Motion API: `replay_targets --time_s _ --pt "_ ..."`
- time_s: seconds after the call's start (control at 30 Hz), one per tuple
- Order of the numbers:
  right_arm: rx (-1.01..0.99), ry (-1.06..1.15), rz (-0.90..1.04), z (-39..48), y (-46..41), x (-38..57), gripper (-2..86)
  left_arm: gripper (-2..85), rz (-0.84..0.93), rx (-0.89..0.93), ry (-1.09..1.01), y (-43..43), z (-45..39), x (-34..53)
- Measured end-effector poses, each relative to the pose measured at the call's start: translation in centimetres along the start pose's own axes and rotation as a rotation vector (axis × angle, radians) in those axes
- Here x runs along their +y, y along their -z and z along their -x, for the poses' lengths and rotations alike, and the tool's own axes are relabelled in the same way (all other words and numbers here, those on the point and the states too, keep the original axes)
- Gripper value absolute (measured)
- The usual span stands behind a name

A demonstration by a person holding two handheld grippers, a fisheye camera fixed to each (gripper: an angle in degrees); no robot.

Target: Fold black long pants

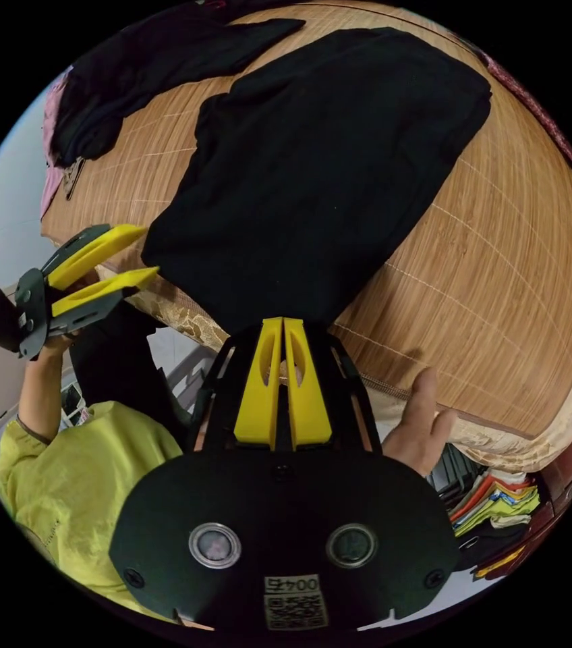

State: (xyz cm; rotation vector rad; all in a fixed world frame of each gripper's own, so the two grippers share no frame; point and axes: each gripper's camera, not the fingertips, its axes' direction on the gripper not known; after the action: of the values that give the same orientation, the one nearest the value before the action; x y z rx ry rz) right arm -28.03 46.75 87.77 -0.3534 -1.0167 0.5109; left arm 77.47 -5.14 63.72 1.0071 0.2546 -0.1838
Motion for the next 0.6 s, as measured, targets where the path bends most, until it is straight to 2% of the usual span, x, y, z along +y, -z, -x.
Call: replay_targets --time_s 0.07,0.17,0.3,0.5,0.6 --pt "-0.002 -0.009 0.007 -0.1 -0.6 -0.9 -0.8 5.2 -0.004 -0.012 -0.022 0.2 -1.0 -0.8" --pt "0.016 -0.024 0.017 0.1 -1.3 -2.0 -0.8 2.8 -0.130 -0.031 -0.035 2.7 -2.7 -0.8" --pt "0.078 0.021 0.025 0.9 -2.0 -2.9 -0.8 1.5 -0.277 -0.192 -0.229 5.2 -7.1 0.0" --pt "0.090 -0.002 0.025 0.9 -2.8 -3.8 -0.8 1.4 -0.297 -0.323 -0.401 6.1 -10.8 -1.1" --pt "0.125 0.043 0.020 1.4 -3.0 -3.9 -0.8 1.9 -0.282 -0.290 -0.403 6.9 -10.3 -2.3"
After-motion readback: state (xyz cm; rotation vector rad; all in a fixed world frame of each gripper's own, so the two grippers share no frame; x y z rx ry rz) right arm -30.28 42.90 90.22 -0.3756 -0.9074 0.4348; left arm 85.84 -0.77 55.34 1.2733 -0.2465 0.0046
